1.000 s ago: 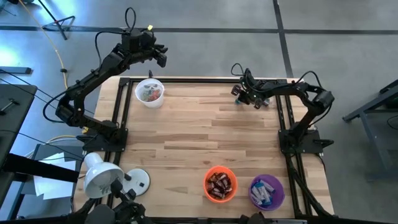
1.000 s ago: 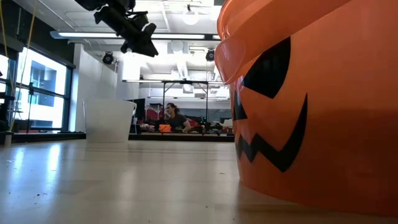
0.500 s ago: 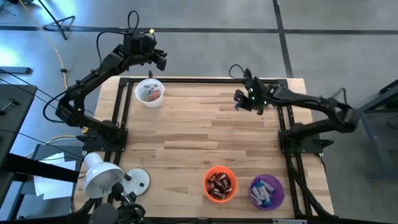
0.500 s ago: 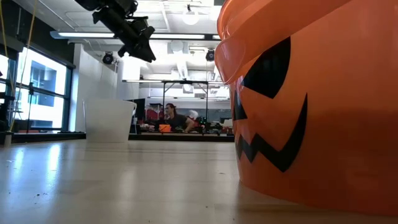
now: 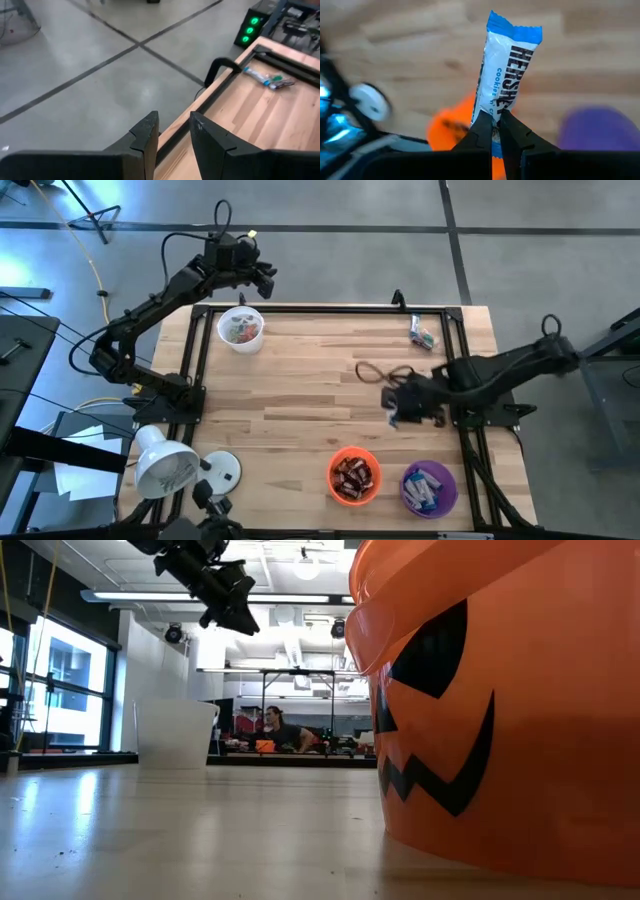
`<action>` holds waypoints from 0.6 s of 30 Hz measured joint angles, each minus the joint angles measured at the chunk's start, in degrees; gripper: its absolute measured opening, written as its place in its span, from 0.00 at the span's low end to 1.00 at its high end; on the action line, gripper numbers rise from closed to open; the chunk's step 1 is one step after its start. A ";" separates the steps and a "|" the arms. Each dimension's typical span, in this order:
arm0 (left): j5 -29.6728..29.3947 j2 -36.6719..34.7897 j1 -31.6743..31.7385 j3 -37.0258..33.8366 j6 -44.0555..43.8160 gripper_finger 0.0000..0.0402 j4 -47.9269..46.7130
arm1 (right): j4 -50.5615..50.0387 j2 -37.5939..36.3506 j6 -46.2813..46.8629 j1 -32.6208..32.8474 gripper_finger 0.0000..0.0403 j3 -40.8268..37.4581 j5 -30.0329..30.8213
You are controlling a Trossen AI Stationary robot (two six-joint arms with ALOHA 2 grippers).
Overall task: Organize candy in baskets
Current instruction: Put the white chocolate into the purple bucket
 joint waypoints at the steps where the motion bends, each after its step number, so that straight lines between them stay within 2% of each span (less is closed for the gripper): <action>1: 0.00 0.00 -0.42 0.00 0.02 0.25 0.71 | -3.61 1.14 2.26 2.48 0.00 2.61 0.00; 4: 0.00 -0.01 -1.80 0.00 0.01 0.25 2.54 | -9.80 4.47 7.89 9.02 0.00 9.67 -0.08; 8: 0.00 -0.02 -3.77 0.00 -1.31 0.25 4.90 | -11.41 9.09 14.20 16.31 0.00 15.53 -1.65; 13: 0.00 -0.02 -6.46 0.00 -5.22 0.25 7.79 | -11.60 15.88 20.62 25.08 0.00 19.56 -10.77; 18: 0.00 -0.02 -8.87 0.00 -8.99 0.25 9.31 | -11.66 19.89 23.51 30.82 0.01 20.71 -15.59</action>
